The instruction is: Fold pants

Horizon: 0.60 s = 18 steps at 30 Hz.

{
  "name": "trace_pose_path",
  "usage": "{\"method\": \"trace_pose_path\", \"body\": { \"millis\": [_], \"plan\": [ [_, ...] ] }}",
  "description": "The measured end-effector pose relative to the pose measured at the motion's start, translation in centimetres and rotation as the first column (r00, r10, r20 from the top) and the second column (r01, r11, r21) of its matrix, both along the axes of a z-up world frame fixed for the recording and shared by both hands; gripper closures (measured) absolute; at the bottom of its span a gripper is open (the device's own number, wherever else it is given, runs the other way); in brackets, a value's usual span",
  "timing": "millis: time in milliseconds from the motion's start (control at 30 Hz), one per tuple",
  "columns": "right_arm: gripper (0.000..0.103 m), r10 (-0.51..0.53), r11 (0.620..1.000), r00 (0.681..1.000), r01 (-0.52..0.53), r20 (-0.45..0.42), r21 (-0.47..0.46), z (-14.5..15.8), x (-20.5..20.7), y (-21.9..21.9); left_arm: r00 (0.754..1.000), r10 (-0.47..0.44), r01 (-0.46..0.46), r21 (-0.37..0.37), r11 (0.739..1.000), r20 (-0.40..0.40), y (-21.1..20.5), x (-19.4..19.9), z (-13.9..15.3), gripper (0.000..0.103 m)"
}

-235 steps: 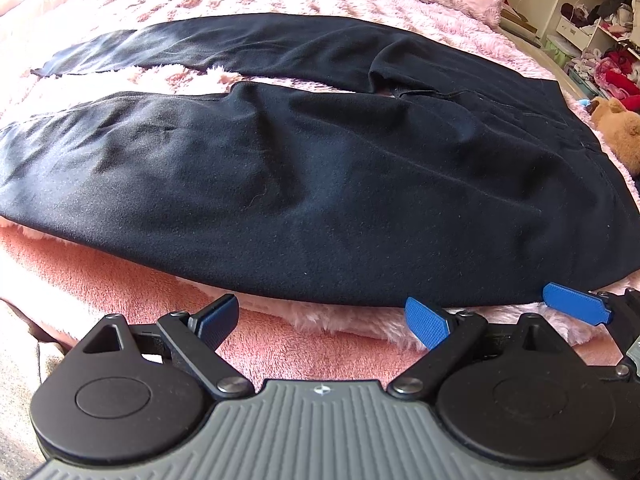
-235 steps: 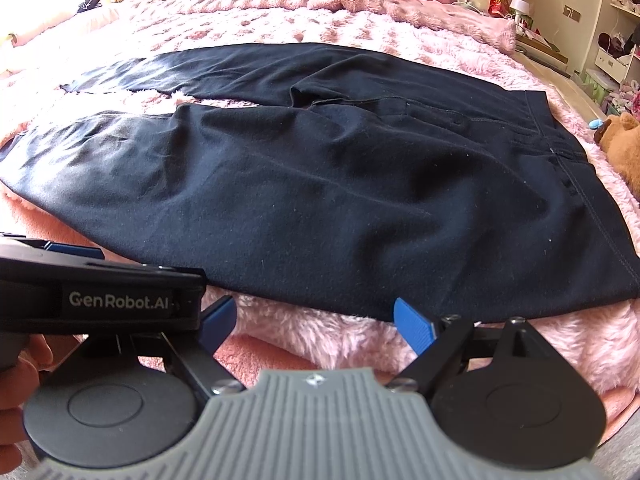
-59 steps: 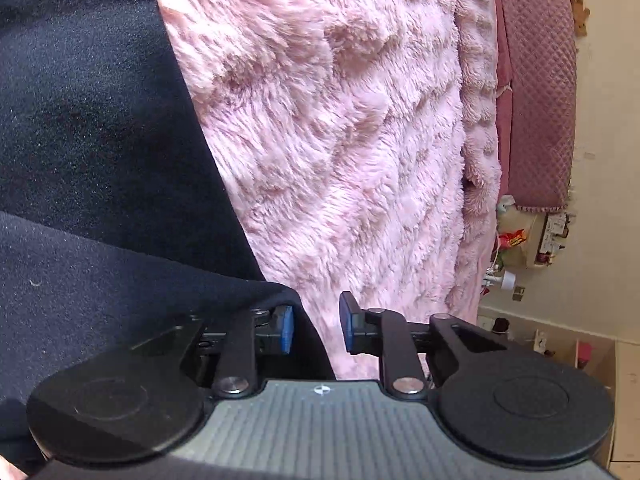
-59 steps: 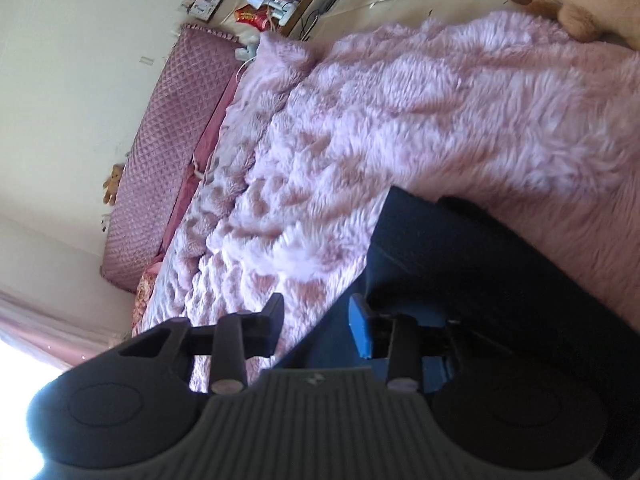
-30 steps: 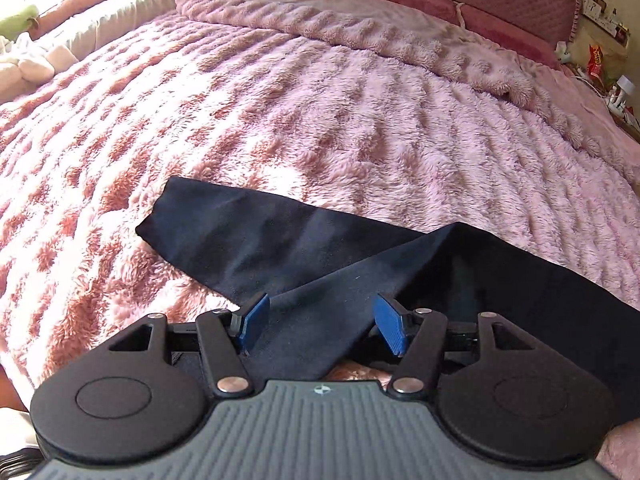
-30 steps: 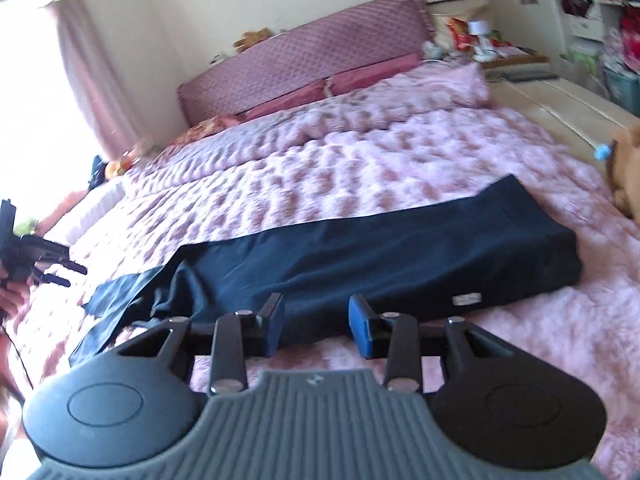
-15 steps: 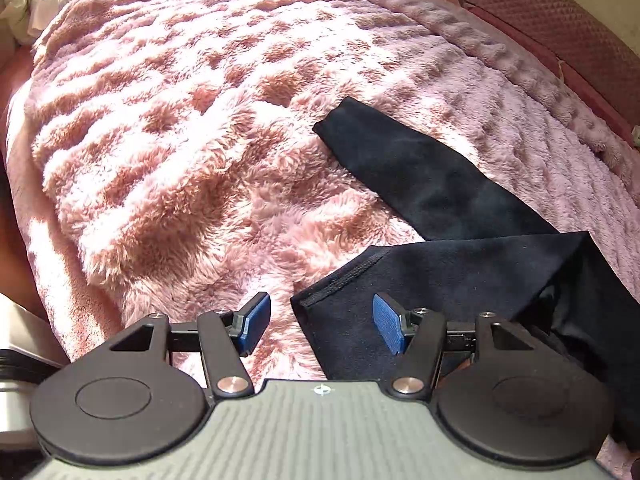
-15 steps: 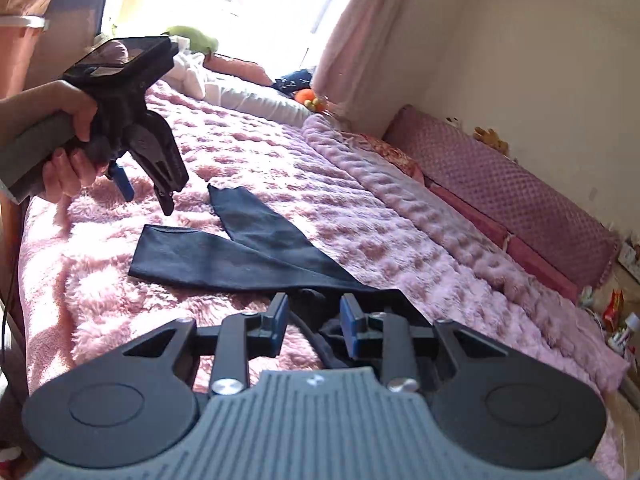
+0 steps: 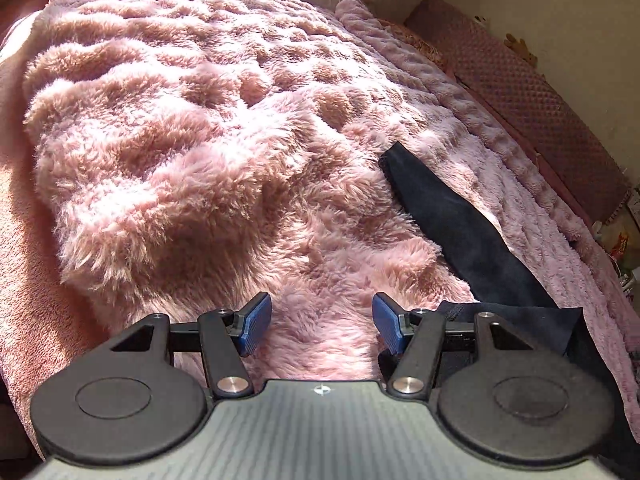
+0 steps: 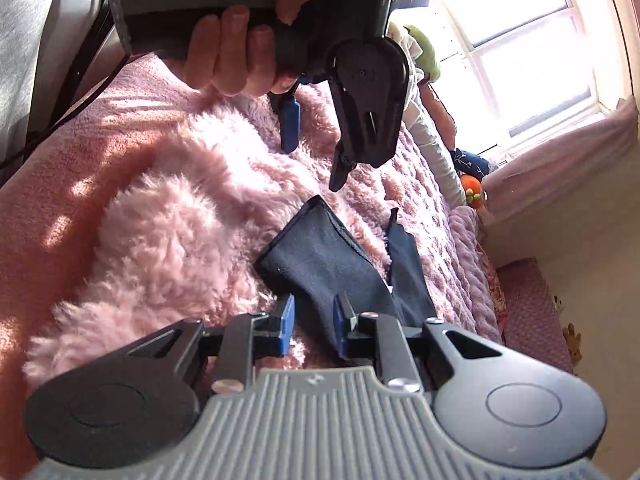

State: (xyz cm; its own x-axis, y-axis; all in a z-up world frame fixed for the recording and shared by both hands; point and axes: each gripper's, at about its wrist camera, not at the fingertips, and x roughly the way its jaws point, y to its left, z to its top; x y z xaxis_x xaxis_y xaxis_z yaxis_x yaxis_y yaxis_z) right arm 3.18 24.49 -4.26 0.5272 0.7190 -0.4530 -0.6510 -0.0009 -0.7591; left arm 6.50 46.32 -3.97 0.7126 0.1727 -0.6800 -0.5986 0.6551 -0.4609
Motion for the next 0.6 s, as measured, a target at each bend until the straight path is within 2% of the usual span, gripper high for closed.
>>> {"method": "trace_pose_path", "body": {
  "millis": [67, 267, 333, 467, 600],
  "plan": [
    [0.089, 0.037, 0.999, 0.999, -0.036, 0.034, -0.024, -0.6, -0.1, 1.1, 1.000, 0.009, -0.009, -0.036, 0.999, 0.006, 0.8, -0.6, -0.6, 0.035],
    [0.089, 0.189, 0.978, 0.971, -0.173, 0.148, -0.112, -1.3, -1.6, 1.0, 1.000, 0.007, -0.007, -0.007, 1.000, -0.008, 0.7, -0.9, -0.5, 0.035],
    [0.089, 0.192, 0.976, 0.968, -0.171, 0.163, -0.137, -1.4, -1.6, 0.8, 1.000, 0.004, -0.004, 0.008, 1.000, -0.022, 0.5, -0.6, -0.5, 0.035],
    [0.080, 0.185, 0.975, 0.954, -0.148, 0.237, -0.165, -2.1, -1.5, 1.4, 0.999, 0.001, -0.001, 0.011, 1.000, -0.038, 0.2, 0.0, -0.6, 0.035],
    [0.083, 0.190, 0.974, 0.940, -0.144, 0.283, -0.175, -2.6, -1.9, 1.9, 0.999, -0.004, 0.005, 0.014, 1.000, -0.041, 0.1, -0.1, -0.7, 0.035]
  ]
}}
